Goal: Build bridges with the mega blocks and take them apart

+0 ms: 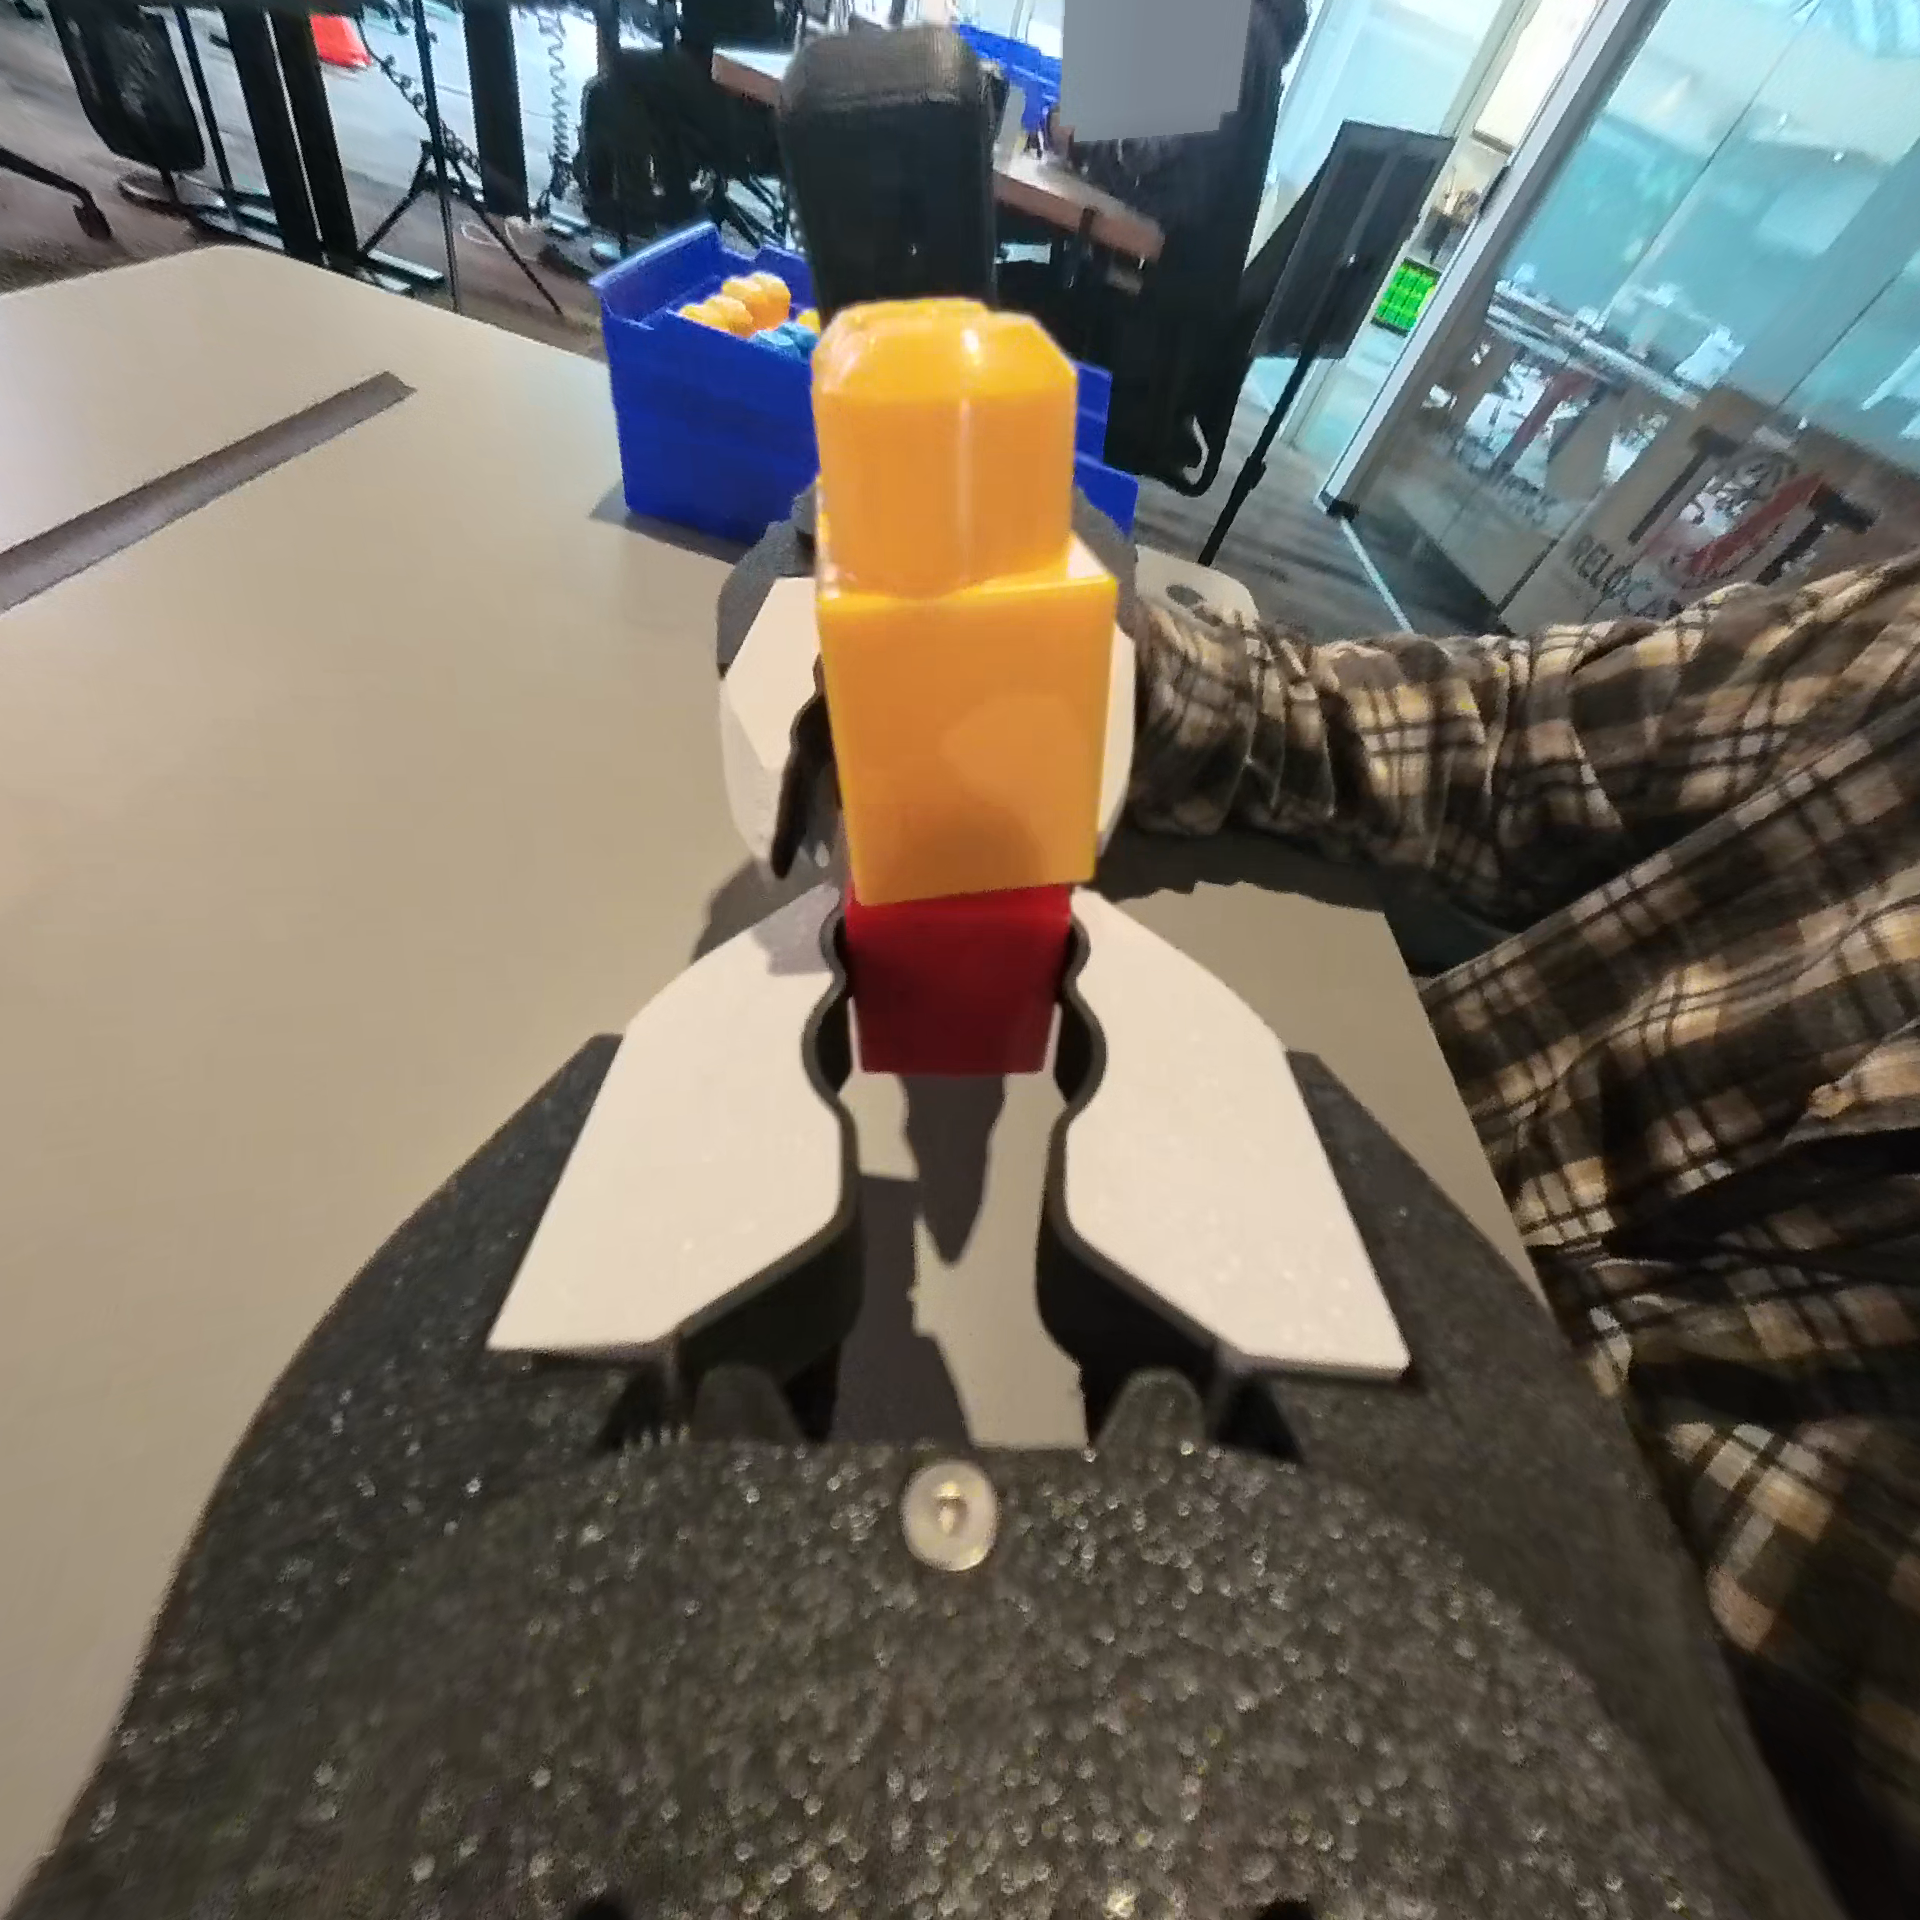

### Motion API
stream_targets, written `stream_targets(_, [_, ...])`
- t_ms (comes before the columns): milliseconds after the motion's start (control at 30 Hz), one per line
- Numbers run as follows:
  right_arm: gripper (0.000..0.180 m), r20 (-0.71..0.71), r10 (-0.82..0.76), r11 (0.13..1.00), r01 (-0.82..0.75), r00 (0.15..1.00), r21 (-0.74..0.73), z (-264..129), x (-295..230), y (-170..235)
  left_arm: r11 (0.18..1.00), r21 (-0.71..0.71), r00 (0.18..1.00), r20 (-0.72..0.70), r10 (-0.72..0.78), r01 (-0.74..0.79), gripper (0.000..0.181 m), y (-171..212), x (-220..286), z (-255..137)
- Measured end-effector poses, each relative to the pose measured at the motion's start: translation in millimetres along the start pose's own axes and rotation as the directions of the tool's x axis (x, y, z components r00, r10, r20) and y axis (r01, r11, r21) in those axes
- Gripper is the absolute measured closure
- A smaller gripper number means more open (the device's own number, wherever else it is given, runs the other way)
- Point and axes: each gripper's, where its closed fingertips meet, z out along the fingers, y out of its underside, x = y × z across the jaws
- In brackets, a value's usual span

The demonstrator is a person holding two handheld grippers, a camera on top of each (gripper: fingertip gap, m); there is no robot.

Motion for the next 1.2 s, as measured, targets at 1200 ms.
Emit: stream_targets(1200, [0.145, -0.017, -0.067, 0.997, 0.066, 0.998, -0.039, -1.4, -13.2, -0.7, 0.995, -0.008, 0.995, -0.035, 0.094, -0.095, 0.143, -47.8, 11.7, 6.7])
